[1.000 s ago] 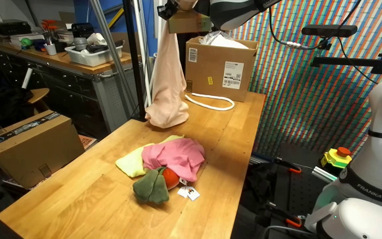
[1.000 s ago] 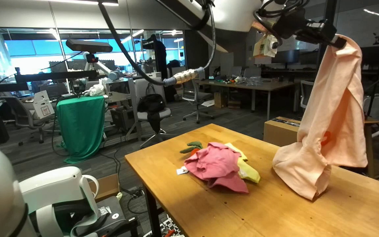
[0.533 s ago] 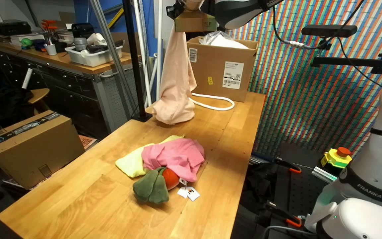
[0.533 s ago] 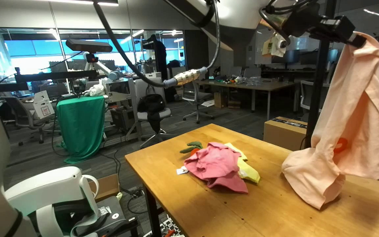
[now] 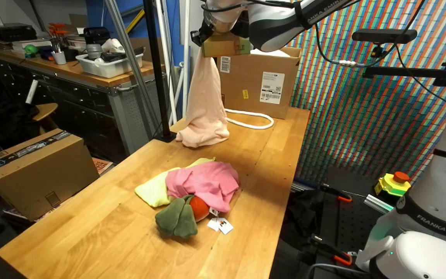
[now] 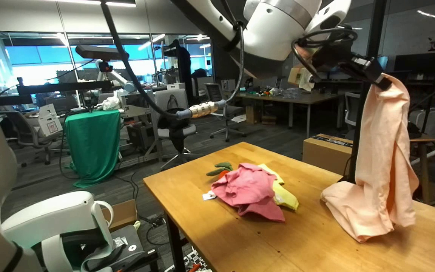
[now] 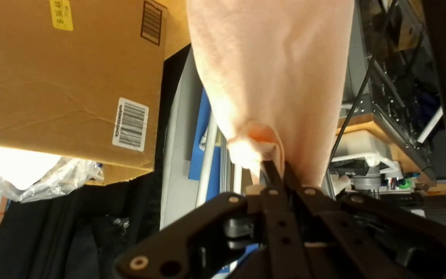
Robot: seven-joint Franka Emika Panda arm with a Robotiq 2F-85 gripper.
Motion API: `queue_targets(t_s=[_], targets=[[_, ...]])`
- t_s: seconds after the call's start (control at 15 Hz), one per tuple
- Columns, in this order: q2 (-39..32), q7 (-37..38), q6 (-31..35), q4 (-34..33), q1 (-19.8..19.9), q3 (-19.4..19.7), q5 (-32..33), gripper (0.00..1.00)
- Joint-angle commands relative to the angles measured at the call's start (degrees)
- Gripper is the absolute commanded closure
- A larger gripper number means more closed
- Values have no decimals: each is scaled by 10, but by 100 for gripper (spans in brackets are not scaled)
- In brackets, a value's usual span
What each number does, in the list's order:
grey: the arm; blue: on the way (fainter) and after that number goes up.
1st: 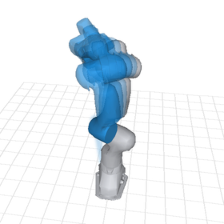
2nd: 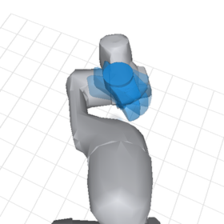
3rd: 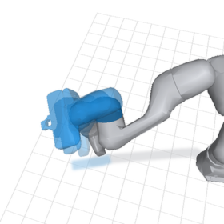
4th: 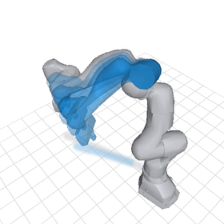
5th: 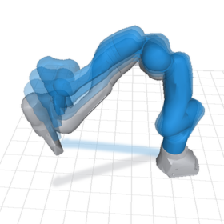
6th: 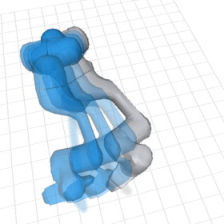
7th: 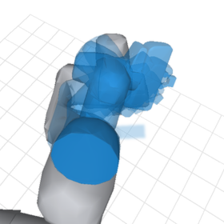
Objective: Separate the objects on the heap
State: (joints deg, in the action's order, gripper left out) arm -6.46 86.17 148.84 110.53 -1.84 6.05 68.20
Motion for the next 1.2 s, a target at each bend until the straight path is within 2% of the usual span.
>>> queue_targets(t_s=[0.0,0.53,0.87,1.13], targets=[[-14,-63,34,6,25,-12,-66,97],[-34,-197,44,42,47,-6,-231,97],[-50,-277,42,59,46,0,-324,97],[-73,-340,70,64,43,2,-392,97]])
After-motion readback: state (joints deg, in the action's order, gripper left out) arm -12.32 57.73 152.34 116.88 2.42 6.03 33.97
